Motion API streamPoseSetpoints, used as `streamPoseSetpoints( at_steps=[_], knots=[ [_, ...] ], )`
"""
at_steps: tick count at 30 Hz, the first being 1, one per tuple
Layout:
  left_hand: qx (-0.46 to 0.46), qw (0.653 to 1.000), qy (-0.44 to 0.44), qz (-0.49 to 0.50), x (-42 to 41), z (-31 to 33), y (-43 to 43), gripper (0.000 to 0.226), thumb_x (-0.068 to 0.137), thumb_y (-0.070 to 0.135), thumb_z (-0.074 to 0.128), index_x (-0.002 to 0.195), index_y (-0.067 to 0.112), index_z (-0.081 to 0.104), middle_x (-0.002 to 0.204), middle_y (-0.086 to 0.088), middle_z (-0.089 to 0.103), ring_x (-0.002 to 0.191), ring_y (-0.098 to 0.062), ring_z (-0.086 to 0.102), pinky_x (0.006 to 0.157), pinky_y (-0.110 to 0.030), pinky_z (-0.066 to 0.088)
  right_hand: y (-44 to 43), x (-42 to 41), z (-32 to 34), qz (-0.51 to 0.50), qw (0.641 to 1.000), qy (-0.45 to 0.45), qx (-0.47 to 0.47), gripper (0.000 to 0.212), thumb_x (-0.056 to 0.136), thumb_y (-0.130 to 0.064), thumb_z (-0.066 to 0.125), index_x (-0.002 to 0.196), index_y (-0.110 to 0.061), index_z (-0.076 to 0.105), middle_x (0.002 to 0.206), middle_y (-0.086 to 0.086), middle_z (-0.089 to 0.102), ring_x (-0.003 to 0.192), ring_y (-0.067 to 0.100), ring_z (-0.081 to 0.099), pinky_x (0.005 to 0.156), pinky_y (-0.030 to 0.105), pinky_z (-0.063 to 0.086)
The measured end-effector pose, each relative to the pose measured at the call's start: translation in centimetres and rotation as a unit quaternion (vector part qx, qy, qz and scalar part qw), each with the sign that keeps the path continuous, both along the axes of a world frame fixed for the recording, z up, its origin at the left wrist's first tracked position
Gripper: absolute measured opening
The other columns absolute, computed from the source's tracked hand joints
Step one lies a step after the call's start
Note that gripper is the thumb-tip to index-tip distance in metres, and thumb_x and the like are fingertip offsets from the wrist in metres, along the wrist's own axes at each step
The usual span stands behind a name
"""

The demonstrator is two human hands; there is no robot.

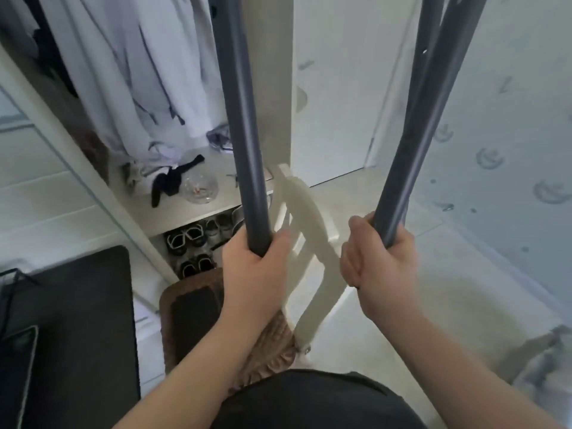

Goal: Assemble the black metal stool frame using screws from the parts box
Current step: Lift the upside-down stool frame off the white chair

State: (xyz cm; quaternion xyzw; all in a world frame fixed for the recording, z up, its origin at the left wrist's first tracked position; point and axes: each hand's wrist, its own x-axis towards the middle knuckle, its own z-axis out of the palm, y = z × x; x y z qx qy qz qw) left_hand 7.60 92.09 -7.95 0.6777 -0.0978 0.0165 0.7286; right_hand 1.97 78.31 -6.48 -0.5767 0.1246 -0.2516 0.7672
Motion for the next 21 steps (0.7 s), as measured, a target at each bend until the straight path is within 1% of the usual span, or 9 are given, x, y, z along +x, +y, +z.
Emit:
streamPoseSetpoints(
  at_steps=[2, 4, 6, 8, 9, 12, 16, 18, 21],
  knots=[
    [0.007, 0.999, -0.02, -0.032, 0.3, 0.9, -3.3, 0.051, 0.078, 0.035, 0.062, 0.064, -0.005, 0.033, 0.053, -0.026, 0.03, 0.045, -0.038, 0.03, 0.044, -0.045, 0.031, -2.8, -0.6, 0.6, -0.032, 0.999, -0.011, -0.003, 0.038, 0.088, -0.018, 0.058, 0.056, -0.031, 0.042, 0.045, -0.005, 0.03, 0.034, 0.015, 0.028, 0.04, 0.021, 0.029],
    [0.016, 0.998, -0.023, -0.055, 0.4, 1.3, -6.8, 0.052, 0.078, 0.035, 0.063, 0.064, -0.004, 0.031, 0.056, -0.028, 0.029, 0.047, -0.042, 0.031, 0.044, -0.048, 0.032, -5.8, -1.3, 0.8, -0.067, 0.997, -0.026, -0.001, 0.039, 0.088, -0.017, 0.058, 0.056, -0.031, 0.042, 0.046, -0.006, 0.03, 0.034, 0.014, 0.029, 0.039, 0.021, 0.028],
    [0.027, 0.997, -0.02, -0.077, 0.4, 0.9, -10.7, 0.05, 0.076, 0.037, 0.063, 0.063, 0.001, 0.032, 0.056, -0.029, 0.03, 0.043, -0.037, 0.031, 0.043, -0.048, 0.032, -9.3, -2.2, 0.6, -0.101, 0.994, -0.033, 0.0, 0.041, 0.089, -0.016, 0.057, 0.054, -0.033, 0.044, 0.045, -0.008, 0.031, 0.034, 0.013, 0.029, 0.04, 0.02, 0.028],
    [0.028, 0.994, -0.01, -0.106, 0.2, 0.4, -15.0, 0.046, 0.076, 0.038, 0.063, 0.065, 0.005, 0.032, 0.055, -0.025, 0.029, 0.042, -0.026, 0.031, 0.041, -0.041, 0.03, -13.2, -3.2, 0.1, -0.134, 0.991, -0.027, -0.002, 0.041, 0.089, -0.017, 0.057, 0.053, -0.033, 0.045, 0.044, -0.008, 0.032, 0.034, 0.012, 0.029, 0.041, 0.019, 0.028],
    [0.025, 0.992, -0.002, -0.124, 0.0, 0.0, -17.4, 0.046, 0.076, 0.037, 0.063, 0.066, 0.005, 0.031, 0.056, -0.024, 0.028, 0.043, -0.023, 0.03, 0.04, -0.038, 0.029, -15.3, -3.7, -0.2, -0.149, 0.989, -0.022, 0.001, 0.04, 0.088, -0.018, 0.058, 0.054, -0.033, 0.045, 0.044, -0.007, 0.032, 0.034, 0.013, 0.029, 0.041, 0.019, 0.028],
    [0.031, 0.985, 0.019, -0.166, -0.7, -1.3, -24.9, 0.047, 0.074, 0.035, 0.063, 0.071, 0.002, 0.03, 0.058, -0.024, 0.024, 0.045, -0.023, 0.027, 0.041, -0.035, 0.024, -22.2, -5.3, -1.5, -0.183, 0.983, -0.003, 0.021, 0.039, 0.088, -0.019, 0.059, 0.054, -0.033, 0.045, 0.045, -0.005, 0.033, 0.035, 0.013, 0.029, 0.04, 0.02, 0.028],
    [0.073, 0.974, 0.058, -0.205, -1.5, -4.2, -34.6, 0.043, 0.074, 0.035, 0.064, 0.073, 0.004, 0.033, 0.056, -0.013, 0.028, 0.048, -0.023, 0.028, 0.043, -0.036, 0.025, -31.2, -7.5, -4.2, -0.215, 0.975, 0.031, 0.046, 0.038, 0.089, -0.02, 0.06, 0.056, -0.033, 0.047, 0.046, -0.004, 0.036, 0.036, 0.013, 0.031, 0.038, 0.022, 0.03],
    [0.102, 0.967, 0.086, -0.216, -2.1, -5.7, -38.7, 0.041, 0.077, 0.03, 0.064, 0.074, 0.003, 0.034, 0.057, -0.012, 0.031, 0.049, -0.023, 0.029, 0.044, -0.035, 0.026, -35.1, -8.6, -5.7, -0.232, 0.969, 0.068, 0.051, 0.033, 0.092, -0.02, 0.06, 0.062, -0.026, 0.047, 0.046, -0.003, 0.037, 0.036, 0.014, 0.032, 0.038, 0.024, 0.03],
    [0.167, 0.95, 0.119, -0.236, -3.0, -7.7, -43.5, 0.03, 0.079, 0.026, 0.062, 0.071, 0.011, 0.038, 0.058, -0.01, 0.033, 0.049, -0.022, 0.031, 0.043, -0.03, 0.026, -39.9, -10.2, -8.4, -0.259, 0.953, 0.136, 0.077, 0.031, 0.098, -0.015, 0.058, 0.071, -0.016, 0.042, 0.047, -0.002, 0.037, 0.037, 0.015, 0.033, 0.039, 0.025, 0.031]
  ],
)
